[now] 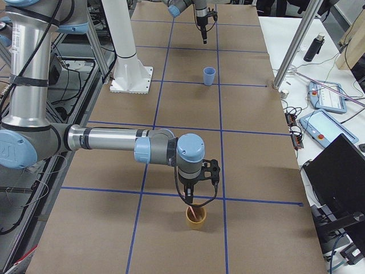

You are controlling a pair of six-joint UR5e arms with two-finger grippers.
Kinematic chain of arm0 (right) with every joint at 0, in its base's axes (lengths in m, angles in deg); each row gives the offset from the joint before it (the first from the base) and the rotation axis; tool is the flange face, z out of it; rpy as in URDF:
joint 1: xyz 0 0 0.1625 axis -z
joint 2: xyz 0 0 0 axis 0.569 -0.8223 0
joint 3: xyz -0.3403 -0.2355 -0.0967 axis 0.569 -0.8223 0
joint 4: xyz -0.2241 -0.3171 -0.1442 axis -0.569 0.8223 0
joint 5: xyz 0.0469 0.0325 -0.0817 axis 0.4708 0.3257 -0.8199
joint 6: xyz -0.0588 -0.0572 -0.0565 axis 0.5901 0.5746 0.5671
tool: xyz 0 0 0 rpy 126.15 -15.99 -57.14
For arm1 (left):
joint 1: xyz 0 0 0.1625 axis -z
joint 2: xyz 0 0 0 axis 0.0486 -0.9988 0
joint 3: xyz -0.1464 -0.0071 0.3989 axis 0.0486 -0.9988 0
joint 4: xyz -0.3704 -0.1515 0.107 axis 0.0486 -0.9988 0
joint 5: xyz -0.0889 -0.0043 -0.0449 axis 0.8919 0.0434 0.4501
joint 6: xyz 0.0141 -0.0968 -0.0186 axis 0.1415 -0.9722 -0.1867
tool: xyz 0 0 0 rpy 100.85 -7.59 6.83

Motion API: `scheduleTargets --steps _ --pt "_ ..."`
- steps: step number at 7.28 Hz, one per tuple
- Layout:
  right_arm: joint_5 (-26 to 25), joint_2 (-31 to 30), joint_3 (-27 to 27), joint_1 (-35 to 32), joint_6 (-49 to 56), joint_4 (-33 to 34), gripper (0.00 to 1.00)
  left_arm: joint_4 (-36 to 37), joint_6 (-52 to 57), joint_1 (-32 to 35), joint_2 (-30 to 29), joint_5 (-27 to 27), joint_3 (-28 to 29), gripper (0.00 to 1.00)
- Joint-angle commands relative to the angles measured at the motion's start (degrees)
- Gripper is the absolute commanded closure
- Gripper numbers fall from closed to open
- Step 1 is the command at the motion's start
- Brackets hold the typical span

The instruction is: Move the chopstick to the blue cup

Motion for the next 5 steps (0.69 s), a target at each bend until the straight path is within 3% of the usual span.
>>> scheduleTargets --steps 1,2,3,5 --pt "-1.4 0.1 -1.7 0.0 -0.1 0.0 0.44 0.0 -0.3 -0.1 -0.2 -0.1 0.0 0.02" --pt "-1.4 0.0 -2.2 0.0 -0.2 0.0 0.63 0.0 -0.4 -0.1 -0.2 -0.1 0.0 0.02" --pt "-1.4 0.0 -2.3 0.0 -0.8 0.1 0.66 0.0 -0.5 -0.1 -0.2 -0.1 0.0 0.02" --pt "-1.3 -0.1 -0.7 -1.0 -9.8 0.0 0.63 0.0 -0.6 -0.1 -0.2 -0.1 0.1 0.02"
